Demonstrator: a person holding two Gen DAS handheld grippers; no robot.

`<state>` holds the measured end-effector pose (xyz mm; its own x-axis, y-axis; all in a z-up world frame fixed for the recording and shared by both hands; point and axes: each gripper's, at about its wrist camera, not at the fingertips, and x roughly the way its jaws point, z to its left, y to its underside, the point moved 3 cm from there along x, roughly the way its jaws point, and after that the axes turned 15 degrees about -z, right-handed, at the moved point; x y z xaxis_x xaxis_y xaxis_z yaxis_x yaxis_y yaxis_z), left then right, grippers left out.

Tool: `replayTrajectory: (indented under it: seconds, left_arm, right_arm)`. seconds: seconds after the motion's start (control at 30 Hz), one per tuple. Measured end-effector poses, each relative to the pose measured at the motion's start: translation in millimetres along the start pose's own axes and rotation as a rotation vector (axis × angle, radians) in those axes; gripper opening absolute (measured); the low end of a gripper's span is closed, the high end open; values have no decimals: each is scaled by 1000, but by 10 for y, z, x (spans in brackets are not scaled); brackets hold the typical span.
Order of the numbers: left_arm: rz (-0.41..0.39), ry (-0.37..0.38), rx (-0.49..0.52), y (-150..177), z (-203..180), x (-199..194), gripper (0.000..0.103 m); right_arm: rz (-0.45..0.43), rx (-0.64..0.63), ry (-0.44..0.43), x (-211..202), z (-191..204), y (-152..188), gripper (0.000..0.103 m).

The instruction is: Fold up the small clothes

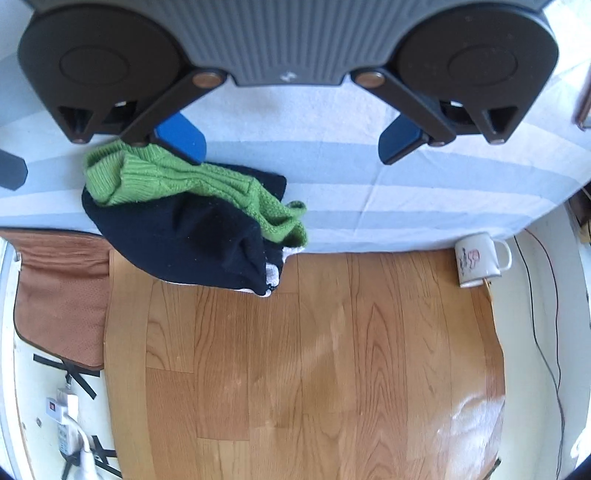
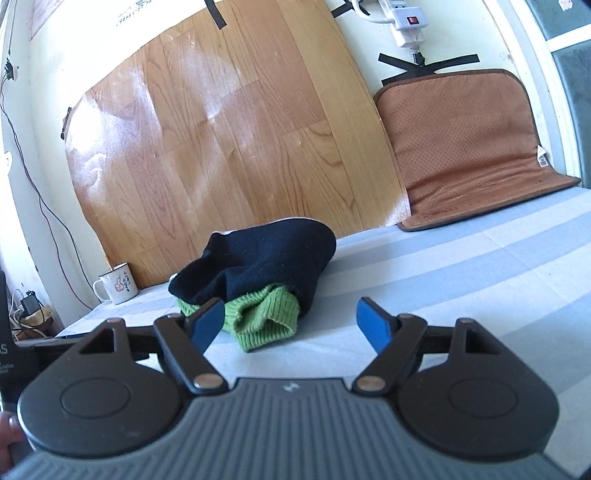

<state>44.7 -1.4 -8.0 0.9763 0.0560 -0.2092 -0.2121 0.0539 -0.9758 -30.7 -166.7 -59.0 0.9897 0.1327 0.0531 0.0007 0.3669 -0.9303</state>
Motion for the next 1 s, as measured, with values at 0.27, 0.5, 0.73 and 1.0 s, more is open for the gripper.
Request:
replayTrajectory:
  seconds: [0.27, 0.5, 0.73, 1.0]
  left_arm:
    - [32, -7, 7, 21, -15, 43, 103]
    - [44, -13, 0, 33, -10, 57, 103]
    - [44, -8, 1, 34, -6, 59, 103]
    - [46, 0, -6, 33, -3, 62, 103]
  right_arm:
    - [33, 5, -12, 25, 13, 23, 81]
    - [44, 9, -18, 24, 15, 31, 81]
    - [41, 14, -21, 21, 0, 28, 81]
    - [34, 20, -21, 13, -1, 22, 82]
